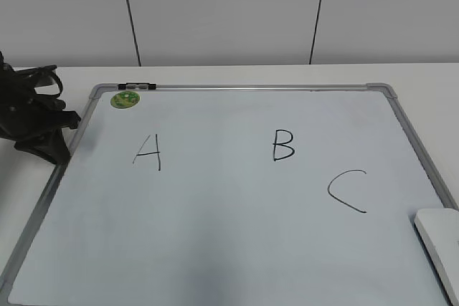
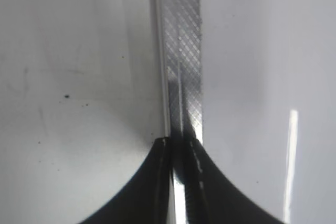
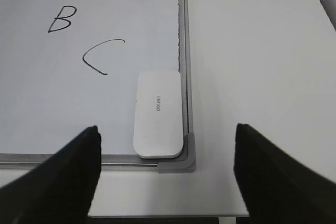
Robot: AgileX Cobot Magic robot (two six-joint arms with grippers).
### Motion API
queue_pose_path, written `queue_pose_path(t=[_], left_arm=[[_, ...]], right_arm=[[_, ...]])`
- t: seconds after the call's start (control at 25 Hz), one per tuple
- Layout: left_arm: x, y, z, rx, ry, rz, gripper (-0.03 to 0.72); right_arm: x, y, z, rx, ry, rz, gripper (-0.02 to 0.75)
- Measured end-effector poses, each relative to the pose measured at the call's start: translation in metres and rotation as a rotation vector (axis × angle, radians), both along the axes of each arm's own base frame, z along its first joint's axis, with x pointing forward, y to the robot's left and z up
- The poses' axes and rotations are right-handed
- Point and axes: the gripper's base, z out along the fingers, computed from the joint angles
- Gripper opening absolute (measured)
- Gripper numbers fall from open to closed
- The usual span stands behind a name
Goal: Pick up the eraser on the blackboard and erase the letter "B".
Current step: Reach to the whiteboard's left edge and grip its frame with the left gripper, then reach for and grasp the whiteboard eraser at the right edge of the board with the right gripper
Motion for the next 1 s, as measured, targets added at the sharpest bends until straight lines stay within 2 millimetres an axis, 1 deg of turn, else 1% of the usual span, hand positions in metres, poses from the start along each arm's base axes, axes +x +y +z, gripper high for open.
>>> queue_pose_path(t=[0.32, 0.4, 0.48, 0.56, 0.64, 0.72, 0.76, 0.84, 0.92, 1.0], left_arm=[[0.000, 0.000, 0.000, -0.002, 0.002, 0.000, 0.032], [0.000, 0.000, 0.000, -0.002, 0.002, 0.000, 0.032], [0.000, 0.000, 0.000, -0.002, 0.002, 0.002, 0.032], [0.000, 0.000, 0.000, -0.002, 0.002, 0.002, 0.032], [0.000, 0.000, 0.000, -0.002, 0.002, 0.002, 0.032], [0.000, 0.000, 0.000, -0.002, 0.002, 0.002, 0.032], [0.000, 0.000, 0.000, -0.002, 0.002, 0.002, 0.032], [0.000, 0.000, 0.000, -0.003, 0.004, 0.002, 0.032], [0.000, 0.000, 0.000, -0.003, 0.004, 0.002, 0.032], [0.000, 0.000, 0.000, -0.004, 0.004, 0.003, 0.032]], right_arm=[[0.000, 0.000, 0.000, 0.003, 0.000, 0.002, 0.587], [-0.001, 0.000, 0.003, 0.003, -0.010, 0.002, 0.587], [-0.003, 0.001, 0.013, 0.005, -0.049, 0.004, 0.587], [0.003, 0.001, 0.028, 0.005, -0.080, 0.004, 0.587], [0.015, 0.000, 0.045, -0.006, -0.083, 0.009, 0.587], [0.031, -0.001, 0.055, -0.017, -0.035, 0.016, 0.587], [0.042, -0.002, 0.056, -0.024, 0.009, 0.018, 0.587], [0.063, -0.005, 0.055, -0.041, 0.099, 0.012, 0.587], [0.084, -0.007, 0.048, -0.051, 0.205, 0.011, 0.587], [0.102, -0.008, 0.041, -0.048, 0.293, 0.013, 0.587]])
